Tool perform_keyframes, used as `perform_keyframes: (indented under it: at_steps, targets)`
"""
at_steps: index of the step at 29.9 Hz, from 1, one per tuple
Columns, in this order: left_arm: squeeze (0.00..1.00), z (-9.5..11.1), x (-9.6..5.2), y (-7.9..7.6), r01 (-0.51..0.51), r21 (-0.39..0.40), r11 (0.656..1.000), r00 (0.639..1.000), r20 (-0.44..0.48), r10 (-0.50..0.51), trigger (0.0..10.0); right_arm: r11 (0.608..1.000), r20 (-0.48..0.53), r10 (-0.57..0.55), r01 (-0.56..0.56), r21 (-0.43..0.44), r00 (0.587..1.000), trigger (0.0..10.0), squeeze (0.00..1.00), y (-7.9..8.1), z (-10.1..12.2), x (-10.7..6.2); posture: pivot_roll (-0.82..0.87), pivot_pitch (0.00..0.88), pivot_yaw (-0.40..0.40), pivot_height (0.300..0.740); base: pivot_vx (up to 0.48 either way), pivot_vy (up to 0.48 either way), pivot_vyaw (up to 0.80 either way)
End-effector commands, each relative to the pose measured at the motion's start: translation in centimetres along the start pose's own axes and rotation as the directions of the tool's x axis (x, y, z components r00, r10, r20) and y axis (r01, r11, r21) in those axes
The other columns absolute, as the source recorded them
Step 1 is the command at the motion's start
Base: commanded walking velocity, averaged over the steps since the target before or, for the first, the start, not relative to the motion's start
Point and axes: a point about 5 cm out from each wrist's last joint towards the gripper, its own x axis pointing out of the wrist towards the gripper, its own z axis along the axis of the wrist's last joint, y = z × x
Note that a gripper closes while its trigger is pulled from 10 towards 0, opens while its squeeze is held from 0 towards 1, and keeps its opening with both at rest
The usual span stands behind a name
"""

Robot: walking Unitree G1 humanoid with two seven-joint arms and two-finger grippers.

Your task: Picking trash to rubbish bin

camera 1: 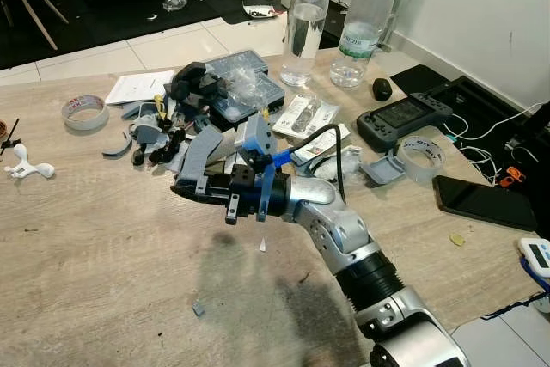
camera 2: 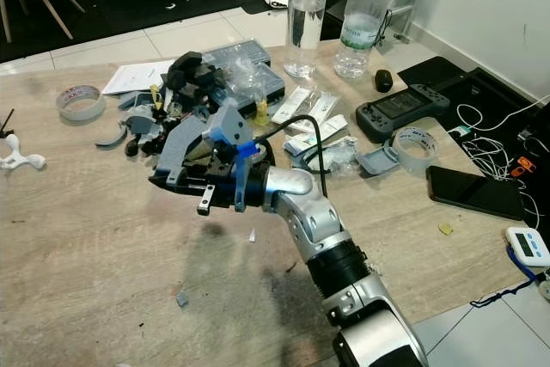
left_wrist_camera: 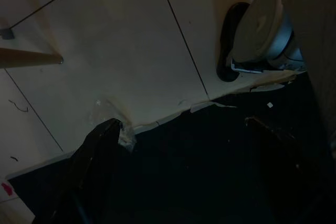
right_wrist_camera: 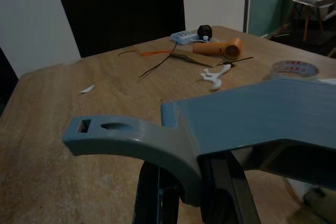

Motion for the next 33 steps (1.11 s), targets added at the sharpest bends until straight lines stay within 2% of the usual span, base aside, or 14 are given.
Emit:
perform_keyframes:
  at_steps: [1, 33]
  targets:
    - [0.0, 0.34, 0.08, 0.08, -0.009, -0.004, 1.0, 1.0, 0.004, 0.009, 10.0, 1.0, 0.01, -0.013, 0.013, -0.01, 1.0, 10.0, 0.0, -0.28, 0.19, -0.08, 0.07, 0.045, -0.054, 0.74, 0.0, 0.0, 0.0]
    - [0.0, 0.43, 0.1, 0.1, -0.008, -0.007, 1.0, 1.0, 0.004, 0.008, 10.0, 1.0, 0.006, -0.013, 0.013, -0.018, 1.0, 10.0, 0.0, -0.44, 0.06, 0.11, 0.08, 0.036, -0.055, 0.74, 0.0, 0.0, 0.0]
